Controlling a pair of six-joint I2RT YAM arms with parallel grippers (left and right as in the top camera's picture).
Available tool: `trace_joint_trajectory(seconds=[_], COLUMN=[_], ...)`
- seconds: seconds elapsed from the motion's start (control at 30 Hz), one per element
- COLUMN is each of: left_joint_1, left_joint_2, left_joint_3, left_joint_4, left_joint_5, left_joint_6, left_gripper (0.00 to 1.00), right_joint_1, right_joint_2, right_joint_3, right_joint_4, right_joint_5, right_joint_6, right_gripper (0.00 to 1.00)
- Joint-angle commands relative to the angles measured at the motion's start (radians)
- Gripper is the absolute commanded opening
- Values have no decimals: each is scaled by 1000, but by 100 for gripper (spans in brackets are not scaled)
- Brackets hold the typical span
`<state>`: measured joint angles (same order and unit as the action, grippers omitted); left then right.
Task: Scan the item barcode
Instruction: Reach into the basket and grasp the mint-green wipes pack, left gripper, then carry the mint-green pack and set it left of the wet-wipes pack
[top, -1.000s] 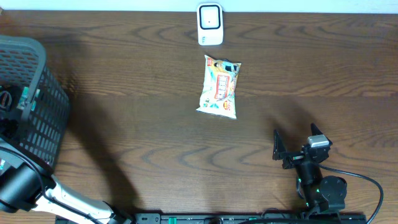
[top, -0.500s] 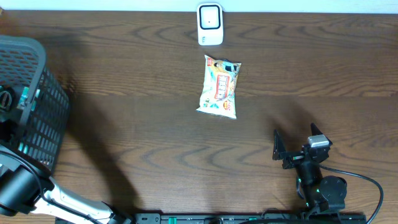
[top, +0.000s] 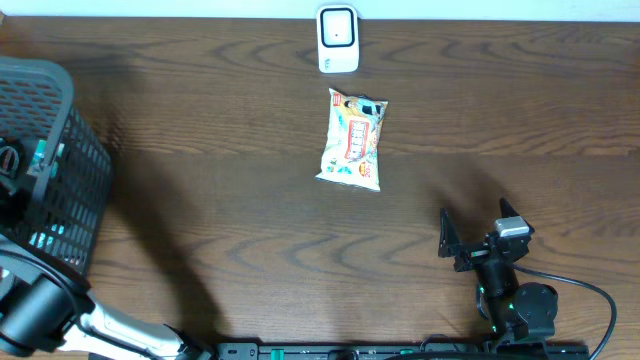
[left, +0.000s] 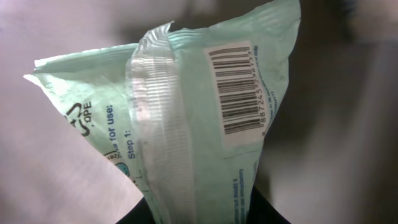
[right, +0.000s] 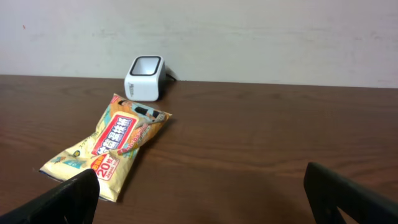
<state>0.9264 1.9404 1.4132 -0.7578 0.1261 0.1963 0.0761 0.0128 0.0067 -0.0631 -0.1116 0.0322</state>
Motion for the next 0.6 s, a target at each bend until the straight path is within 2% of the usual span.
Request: trace_joint_trajectory(seconds=[0.0,0.17,0.3,0.4,0.57], left_joint_1=[-2,-2,-2,-5,-82], left_joint_2=[-120,-277,-415,-503,-590], left_joint_3=[5,9,9,9,9], left_joint_4=[8,43,122,224,347], left_joint_5=[18,90,300,472,597], left_joint_6=[-112,-286,-428,-602,-845], left_gripper=[26,26,26,26,26], right_joint_1=[4,4,4,4,4], right_joint_2=[-4,-4,-4,-4,-4], right_joint_3=[0,0,0,0,0], right_joint_4=[-4,-4,-4,-4,-4], right_joint_5=[1,1,1,1,1], right_joint_6=[-14,-14,-14,-14,-14], right_gripper=[99,99,99,99,99])
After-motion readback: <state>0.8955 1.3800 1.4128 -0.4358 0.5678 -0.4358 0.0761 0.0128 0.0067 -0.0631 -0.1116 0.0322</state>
